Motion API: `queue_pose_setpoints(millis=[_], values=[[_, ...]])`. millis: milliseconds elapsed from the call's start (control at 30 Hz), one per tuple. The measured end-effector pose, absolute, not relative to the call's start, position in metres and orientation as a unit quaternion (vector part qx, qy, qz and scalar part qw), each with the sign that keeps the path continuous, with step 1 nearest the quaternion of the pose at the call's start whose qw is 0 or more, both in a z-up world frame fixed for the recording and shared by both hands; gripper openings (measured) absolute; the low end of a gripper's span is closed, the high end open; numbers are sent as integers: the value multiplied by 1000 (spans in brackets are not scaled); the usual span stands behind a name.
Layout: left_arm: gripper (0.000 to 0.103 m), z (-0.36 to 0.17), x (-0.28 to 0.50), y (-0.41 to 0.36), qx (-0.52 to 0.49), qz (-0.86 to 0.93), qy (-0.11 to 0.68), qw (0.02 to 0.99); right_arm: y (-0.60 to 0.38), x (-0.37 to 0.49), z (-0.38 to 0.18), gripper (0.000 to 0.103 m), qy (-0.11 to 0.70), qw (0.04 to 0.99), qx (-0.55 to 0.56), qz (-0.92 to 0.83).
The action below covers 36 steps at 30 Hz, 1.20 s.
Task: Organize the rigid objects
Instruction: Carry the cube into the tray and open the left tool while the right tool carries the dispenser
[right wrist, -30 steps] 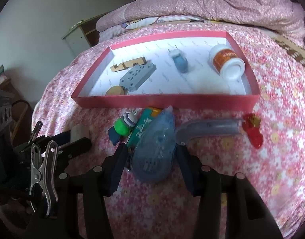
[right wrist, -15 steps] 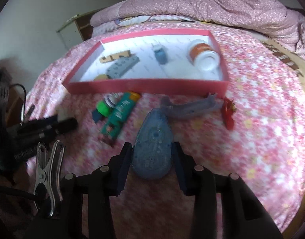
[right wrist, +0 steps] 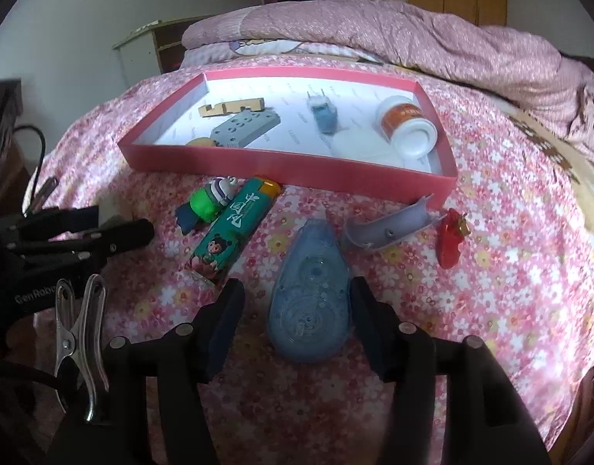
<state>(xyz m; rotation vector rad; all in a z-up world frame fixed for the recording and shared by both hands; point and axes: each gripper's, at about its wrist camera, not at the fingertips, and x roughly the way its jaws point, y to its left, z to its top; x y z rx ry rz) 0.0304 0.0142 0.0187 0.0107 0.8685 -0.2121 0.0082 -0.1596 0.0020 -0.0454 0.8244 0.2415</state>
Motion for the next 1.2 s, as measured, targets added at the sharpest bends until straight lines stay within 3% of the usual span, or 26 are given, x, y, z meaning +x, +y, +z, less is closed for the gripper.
queue_pose_setpoints(millis=[33,133,467,1200], values=[[53,19,31,16,1,-104,421,901,-161,8,2,57,400,909,-19,117],[50,19,30,19,-2,-105,421,901,-166,9,2,42,397,912,-13,104],[50,33,21,19,-13,-122,406,906,-182,6,6,41,400,902,58,151],[50,79,83,-6,25,-109,336,935,-193,29,52,41,346,924,55,156]])
